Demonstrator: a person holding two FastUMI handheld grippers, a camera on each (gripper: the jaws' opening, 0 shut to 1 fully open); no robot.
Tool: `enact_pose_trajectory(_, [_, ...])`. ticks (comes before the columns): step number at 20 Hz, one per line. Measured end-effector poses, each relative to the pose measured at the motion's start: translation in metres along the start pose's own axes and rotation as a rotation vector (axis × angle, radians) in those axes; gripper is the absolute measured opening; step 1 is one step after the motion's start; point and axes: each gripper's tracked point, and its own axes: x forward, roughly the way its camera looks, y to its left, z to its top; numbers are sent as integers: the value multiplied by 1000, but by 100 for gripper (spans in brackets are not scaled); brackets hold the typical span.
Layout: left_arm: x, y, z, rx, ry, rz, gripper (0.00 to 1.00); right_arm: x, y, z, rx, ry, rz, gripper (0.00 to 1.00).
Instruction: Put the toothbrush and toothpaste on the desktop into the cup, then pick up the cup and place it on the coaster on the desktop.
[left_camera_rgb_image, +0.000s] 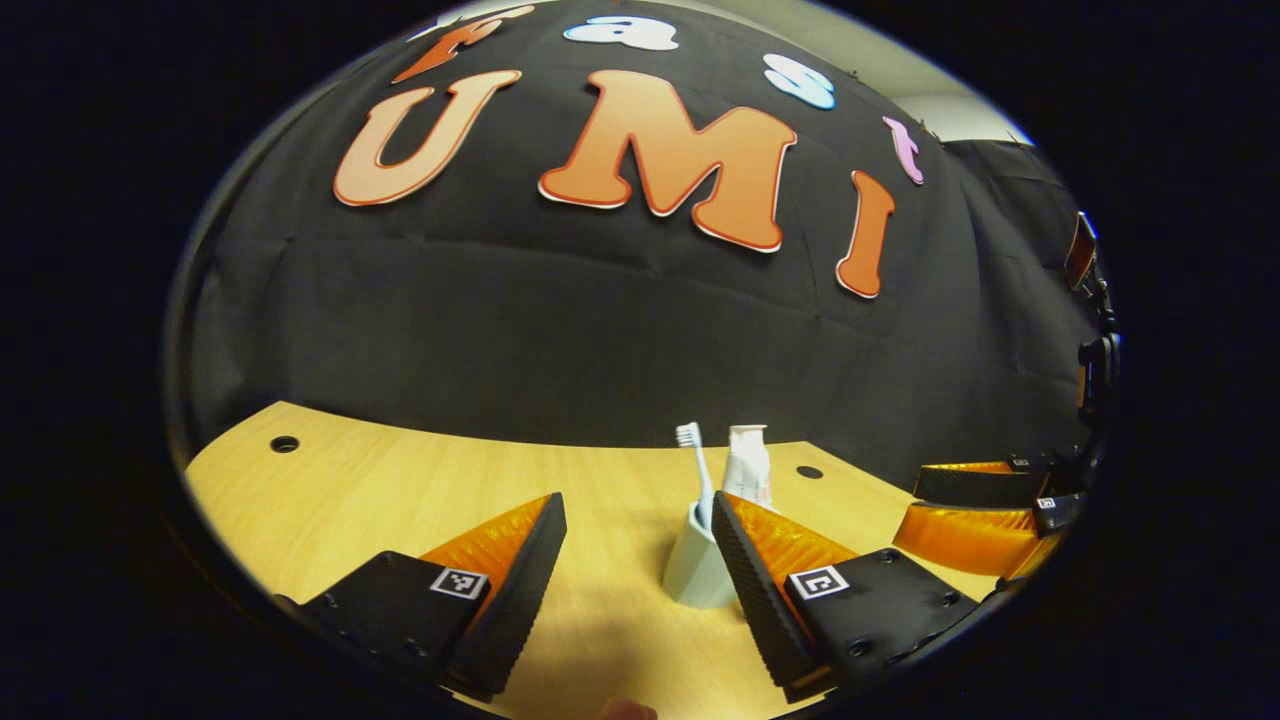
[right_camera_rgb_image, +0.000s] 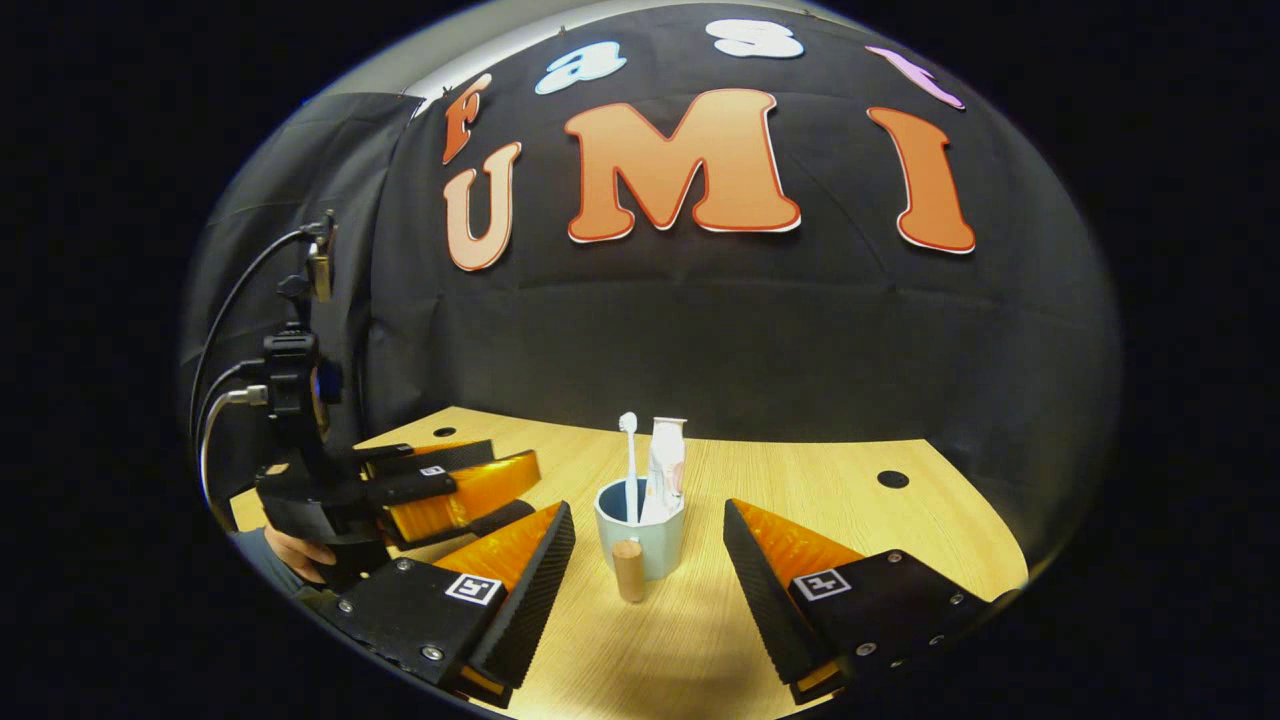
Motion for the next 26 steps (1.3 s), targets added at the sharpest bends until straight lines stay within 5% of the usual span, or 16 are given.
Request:
enact_pose_trajectory(8, [-90,99,-11,117,87,180,96,17,5,-17,-29,221,-43,90])
enact_pose_trajectory(15, [-142,122,-20,131,76,216,96,50,20,-35,-61,424,-31,90])
enact_pose_trajectory(26, [-158,131,-36,207,52,220,97,78,10,-73,-10,699,-61,86])
